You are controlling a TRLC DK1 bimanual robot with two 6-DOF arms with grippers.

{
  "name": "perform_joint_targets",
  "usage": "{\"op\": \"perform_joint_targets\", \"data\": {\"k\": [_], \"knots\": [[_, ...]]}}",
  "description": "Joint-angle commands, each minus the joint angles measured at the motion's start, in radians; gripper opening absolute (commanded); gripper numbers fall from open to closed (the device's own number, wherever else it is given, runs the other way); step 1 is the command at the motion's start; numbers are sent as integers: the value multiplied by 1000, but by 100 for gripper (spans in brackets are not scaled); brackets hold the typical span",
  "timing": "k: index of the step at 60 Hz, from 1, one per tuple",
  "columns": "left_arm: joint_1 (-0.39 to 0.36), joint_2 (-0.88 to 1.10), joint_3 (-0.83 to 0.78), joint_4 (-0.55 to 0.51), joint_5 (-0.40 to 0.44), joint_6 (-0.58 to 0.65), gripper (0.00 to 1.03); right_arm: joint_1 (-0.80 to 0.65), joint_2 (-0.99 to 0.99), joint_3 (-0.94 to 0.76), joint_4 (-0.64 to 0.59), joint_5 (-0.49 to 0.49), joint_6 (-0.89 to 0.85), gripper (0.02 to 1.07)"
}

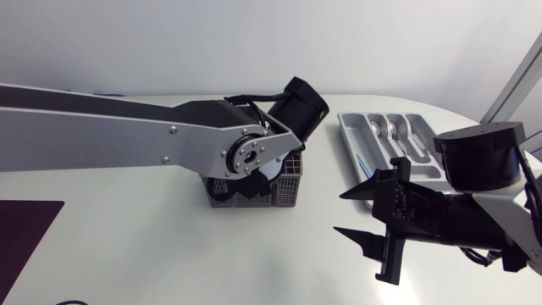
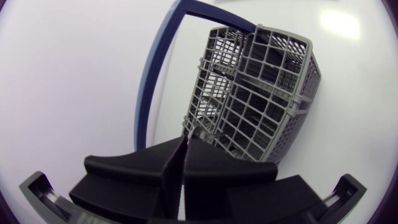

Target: Unload the cutlery basket into the drawer organizer.

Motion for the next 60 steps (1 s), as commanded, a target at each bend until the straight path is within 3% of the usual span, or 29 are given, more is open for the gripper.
{"op": "perform_joint_targets", "data": {"k": [1, 37, 60], "knots": [[-11, -41, 43, -13, -22, 22, 15, 7, -19, 8, -18, 9, 12, 72], [-80, -118, 92, -93, -111, 30, 15, 20, -114, 31, -95, 9, 17, 72], [-100, -164, 100, -150, -109, -12, 15, 20, -151, 15, -86, 9, 41, 72]]}}
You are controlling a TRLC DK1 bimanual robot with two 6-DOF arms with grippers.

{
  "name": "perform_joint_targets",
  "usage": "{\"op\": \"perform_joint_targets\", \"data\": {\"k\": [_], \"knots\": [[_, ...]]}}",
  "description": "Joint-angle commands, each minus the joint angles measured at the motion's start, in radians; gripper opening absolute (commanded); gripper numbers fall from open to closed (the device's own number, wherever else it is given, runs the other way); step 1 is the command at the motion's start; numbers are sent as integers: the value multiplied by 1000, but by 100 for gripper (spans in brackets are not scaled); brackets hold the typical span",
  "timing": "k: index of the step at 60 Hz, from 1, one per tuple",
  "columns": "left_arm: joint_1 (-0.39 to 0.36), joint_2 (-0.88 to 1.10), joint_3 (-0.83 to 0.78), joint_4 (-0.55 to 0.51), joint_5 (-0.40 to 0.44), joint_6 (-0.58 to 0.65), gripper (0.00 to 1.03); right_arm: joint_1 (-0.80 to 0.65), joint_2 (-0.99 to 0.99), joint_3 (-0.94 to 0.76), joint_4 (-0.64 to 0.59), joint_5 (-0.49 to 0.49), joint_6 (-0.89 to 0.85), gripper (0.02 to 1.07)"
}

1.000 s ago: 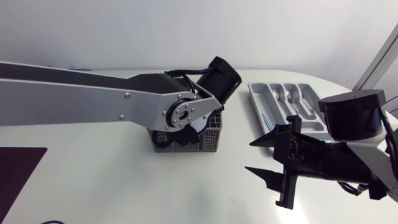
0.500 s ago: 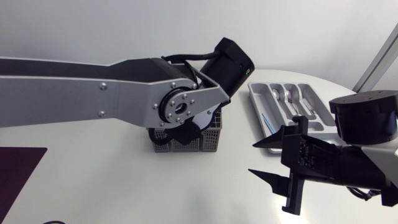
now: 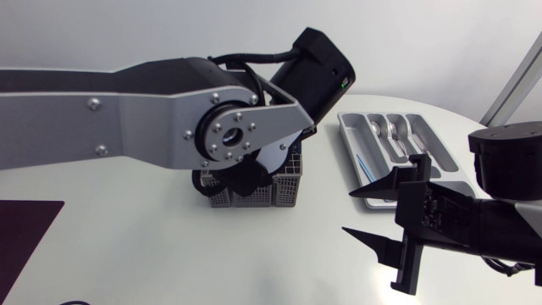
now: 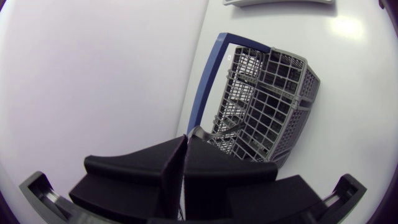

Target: Unload the cutlery basket into the drawer organizer.

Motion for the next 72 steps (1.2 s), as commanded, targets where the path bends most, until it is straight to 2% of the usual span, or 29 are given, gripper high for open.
{"op": "perform_joint_targets", "data": {"k": [1, 6, 11, 24, 40, 49, 57, 60, 72], "knots": [[-13, -45, 40, -20, -5, -30, 15, 7, -10, 8, -3, 5, 37, 72], [-14, -66, 57, -63, 23, -64, 15, 7, -16, 10, 8, 5, 50, 74], [-11, -85, 89, -121, 84, -110, 15, 7, -18, 13, 18, 5, 63, 75], [13, -109, 209, -271, 297, -248, 15, 0, -25, 21, 52, 5, 108, 75], [79, -100, 258, -306, 538, -351, 15, -7, -82, -7, 75, 29, 148, 75], [142, -83, 282, -331, 716, -409, 15, 13, -130, -33, 103, 94, 162, 75], [194, -68, 282, -336, 862, -460, 15, 96, -163, -47, 124, 197, 191, 75], [219, -57, 284, -336, 940, -483, 15, 137, -176, -54, 136, 239, 206, 75], [263, -19, 290, -334, 1116, -540, 15, 200, -163, -90, 230, 321, 240, 75]]}}
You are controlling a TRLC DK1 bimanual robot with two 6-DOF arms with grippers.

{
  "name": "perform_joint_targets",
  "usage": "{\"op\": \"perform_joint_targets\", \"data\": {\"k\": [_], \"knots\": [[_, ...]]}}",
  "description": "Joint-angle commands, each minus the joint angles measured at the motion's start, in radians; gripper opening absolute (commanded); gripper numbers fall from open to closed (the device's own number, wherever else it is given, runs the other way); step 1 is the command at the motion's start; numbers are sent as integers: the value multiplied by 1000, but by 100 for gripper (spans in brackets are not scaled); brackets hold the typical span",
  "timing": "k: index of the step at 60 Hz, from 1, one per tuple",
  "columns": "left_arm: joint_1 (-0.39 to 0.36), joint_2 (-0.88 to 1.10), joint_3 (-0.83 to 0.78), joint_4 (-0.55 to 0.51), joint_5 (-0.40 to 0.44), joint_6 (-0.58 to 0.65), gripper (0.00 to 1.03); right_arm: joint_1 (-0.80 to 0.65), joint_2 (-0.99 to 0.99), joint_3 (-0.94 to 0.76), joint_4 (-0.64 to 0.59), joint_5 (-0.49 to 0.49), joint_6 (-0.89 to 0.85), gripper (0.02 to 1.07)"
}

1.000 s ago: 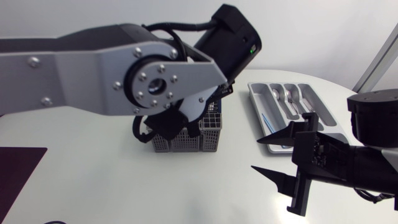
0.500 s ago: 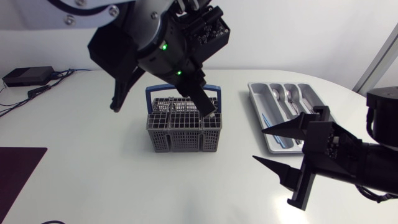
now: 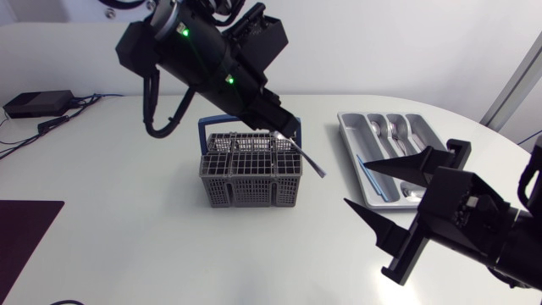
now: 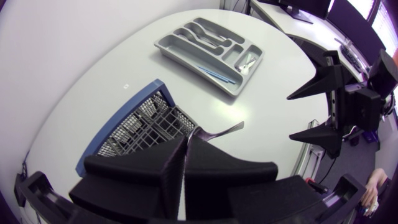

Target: Unload the cutlery basket into the drawer organizer.

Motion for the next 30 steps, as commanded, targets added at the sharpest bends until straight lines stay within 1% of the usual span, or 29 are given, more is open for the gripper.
{"op": "perform_joint_targets", "data": {"k": [1, 12, 19, 22, 30], "knots": [[24, 37, 36, -7, 67, -55, 15, 24, 15, -37, 49, 37, 36, 75], [57, 80, 47, -7, 199, -88, 15, 84, 84, -53, 150, 121, 33, 74], [63, 100, 61, -7, 236, -98, 15, 96, 148, -51, 219, 138, 36, 73], [68, 103, 64, -5, 251, -101, 15, 99, 185, -48, 258, 144, 39, 70], [79, 116, 71, -2, 271, -101, 15, 99, 263, -41, 339, 153, 39, 64]]}}
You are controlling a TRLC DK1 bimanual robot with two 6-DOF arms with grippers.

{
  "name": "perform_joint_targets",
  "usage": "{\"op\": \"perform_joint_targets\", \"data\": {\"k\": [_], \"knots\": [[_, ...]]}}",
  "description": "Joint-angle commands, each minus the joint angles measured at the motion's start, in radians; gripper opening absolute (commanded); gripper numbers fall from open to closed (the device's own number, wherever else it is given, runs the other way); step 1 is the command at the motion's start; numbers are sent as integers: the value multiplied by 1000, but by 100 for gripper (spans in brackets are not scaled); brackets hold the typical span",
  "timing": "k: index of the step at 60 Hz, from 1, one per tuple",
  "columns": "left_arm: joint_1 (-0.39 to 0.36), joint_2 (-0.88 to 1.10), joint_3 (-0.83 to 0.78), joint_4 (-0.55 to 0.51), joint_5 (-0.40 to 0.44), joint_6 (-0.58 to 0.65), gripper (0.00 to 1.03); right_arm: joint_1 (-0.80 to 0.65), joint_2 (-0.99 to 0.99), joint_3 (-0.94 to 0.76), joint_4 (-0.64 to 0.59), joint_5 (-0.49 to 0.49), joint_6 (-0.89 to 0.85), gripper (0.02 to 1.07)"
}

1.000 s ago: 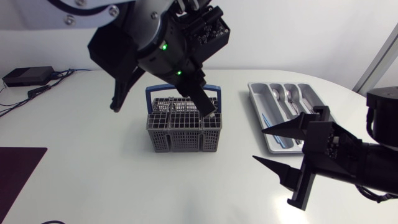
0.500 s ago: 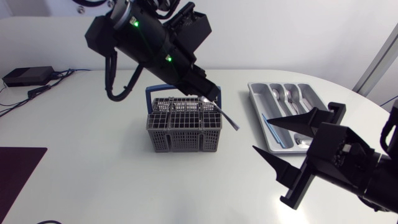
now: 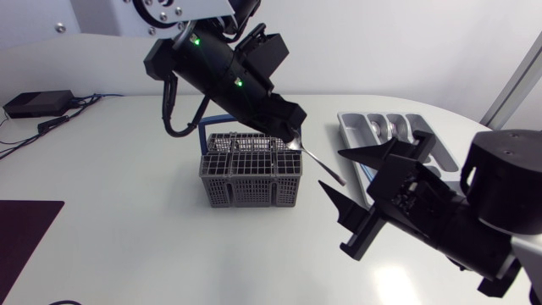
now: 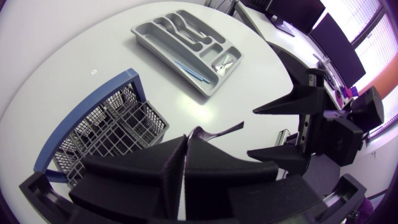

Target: Unload the cutlery basket into the drawer organizer.

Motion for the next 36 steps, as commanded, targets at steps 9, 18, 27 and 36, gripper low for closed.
{"op": "perform_joint_targets", "data": {"k": [9, 18, 27, 36], "knots": [[23, 30, 39, 0, 47, -23, 15, 9, 117, 6, 98, 23, 23, 54], [29, 33, 38, 0, 56, -26, 15, 10, 174, 37, 136, 35, 23, 46], [38, 33, 29, 0, 76, -27, 15, 20, 227, 78, 153, 56, 23, 41], [43, 33, 22, 0, 91, -29, 15, 20, 267, 107, 164, 72, 25, 38]]}}
